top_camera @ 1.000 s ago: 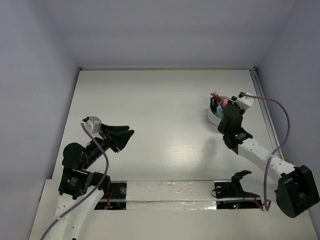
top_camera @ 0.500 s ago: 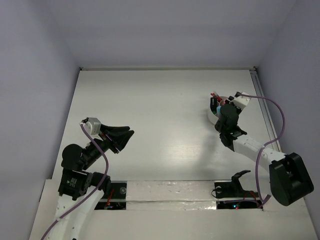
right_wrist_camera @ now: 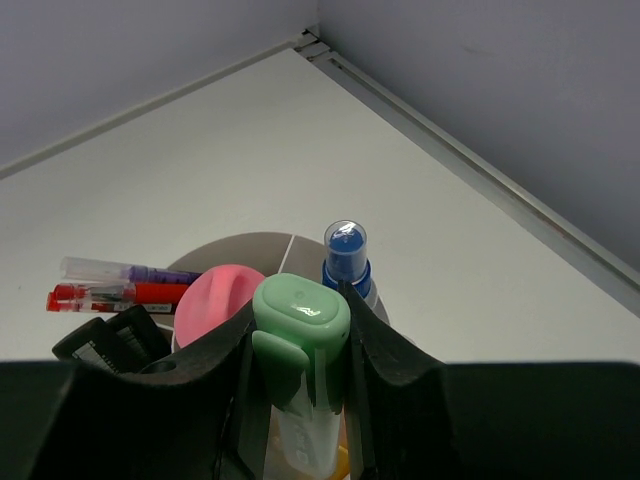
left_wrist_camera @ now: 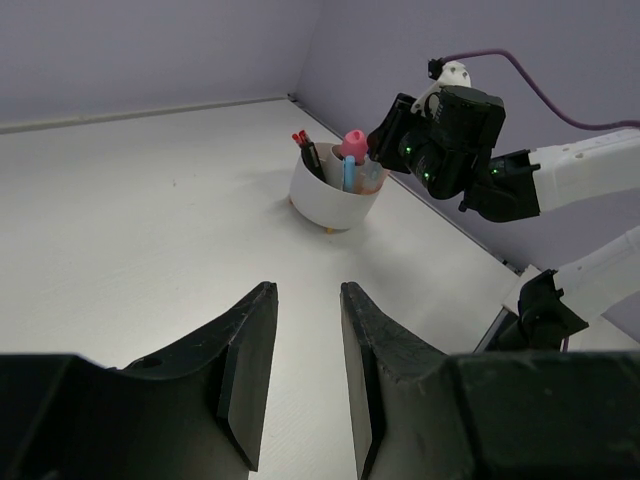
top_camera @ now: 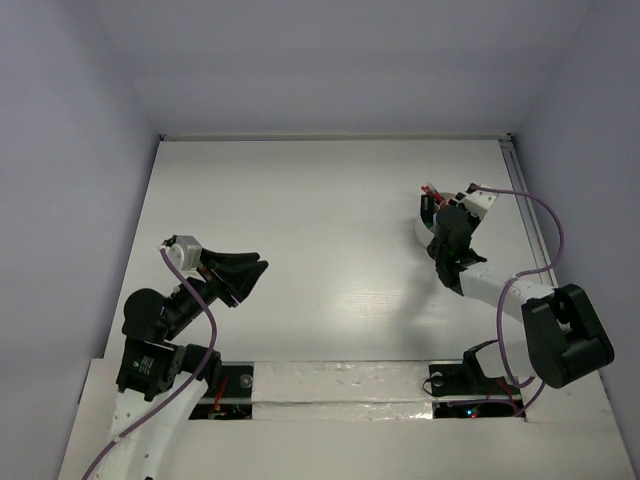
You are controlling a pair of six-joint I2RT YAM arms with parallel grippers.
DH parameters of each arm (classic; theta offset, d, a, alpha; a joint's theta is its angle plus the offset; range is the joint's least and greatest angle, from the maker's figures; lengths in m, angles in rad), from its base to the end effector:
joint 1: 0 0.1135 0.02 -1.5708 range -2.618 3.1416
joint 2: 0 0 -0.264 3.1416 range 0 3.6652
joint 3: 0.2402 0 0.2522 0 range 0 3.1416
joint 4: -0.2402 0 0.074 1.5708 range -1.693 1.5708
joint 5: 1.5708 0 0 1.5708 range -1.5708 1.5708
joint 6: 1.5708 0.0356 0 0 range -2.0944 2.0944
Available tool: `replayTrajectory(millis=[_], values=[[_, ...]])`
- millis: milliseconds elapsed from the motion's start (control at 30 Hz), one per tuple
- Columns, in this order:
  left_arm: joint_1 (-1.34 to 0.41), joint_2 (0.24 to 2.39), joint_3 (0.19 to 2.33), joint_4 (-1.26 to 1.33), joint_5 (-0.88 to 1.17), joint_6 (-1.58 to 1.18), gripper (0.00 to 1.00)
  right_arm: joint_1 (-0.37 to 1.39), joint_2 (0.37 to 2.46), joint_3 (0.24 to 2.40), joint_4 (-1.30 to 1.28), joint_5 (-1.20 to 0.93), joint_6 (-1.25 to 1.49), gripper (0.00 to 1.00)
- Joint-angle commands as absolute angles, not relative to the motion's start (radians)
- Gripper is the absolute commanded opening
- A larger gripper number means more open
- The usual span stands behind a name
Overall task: Sort the stationery into containers
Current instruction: Place the pen in the storage box.
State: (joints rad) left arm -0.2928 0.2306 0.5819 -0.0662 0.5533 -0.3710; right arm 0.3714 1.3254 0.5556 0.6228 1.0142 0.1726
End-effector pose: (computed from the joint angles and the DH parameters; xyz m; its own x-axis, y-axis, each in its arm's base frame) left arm 0.0639 -0.0388 0.3438 -0.0131 -0.3182 -0.9479 0.7765 0.5941 -0.2102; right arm 0.2582 0.0681 0.2286 -0.0330 0.0845 -0.9959 0.6056 0.7944 0.0474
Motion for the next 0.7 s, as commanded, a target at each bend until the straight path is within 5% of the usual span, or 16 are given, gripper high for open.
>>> replayTrajectory(millis=[0, 267, 500, 667], values=[[-0.29, 0.221, 0.583, -0.009, 0.574, -0.367, 0.29, 0.364, 1.333, 0.563, 0.693, 1.045, 0.199, 0.11], [-0.29, 0.219, 0.583, -0.006, 0.572, -0.365, 0.29, 0.364, 1.319, 0.561, 0.661, 1.031, 0.227, 0.25], [-0.29, 0.216, 0.583, -0.006, 0.572, -0.365, 0.29, 0.364, 1.301, 0.566, 0.591, 1.019, 0.264, 0.6], [-0.29, 0.216, 0.584, -0.008, 0.569, -0.365, 0.29, 0.364, 1.282, 0.575, 0.551, 1.017, 0.288, 0.63]])
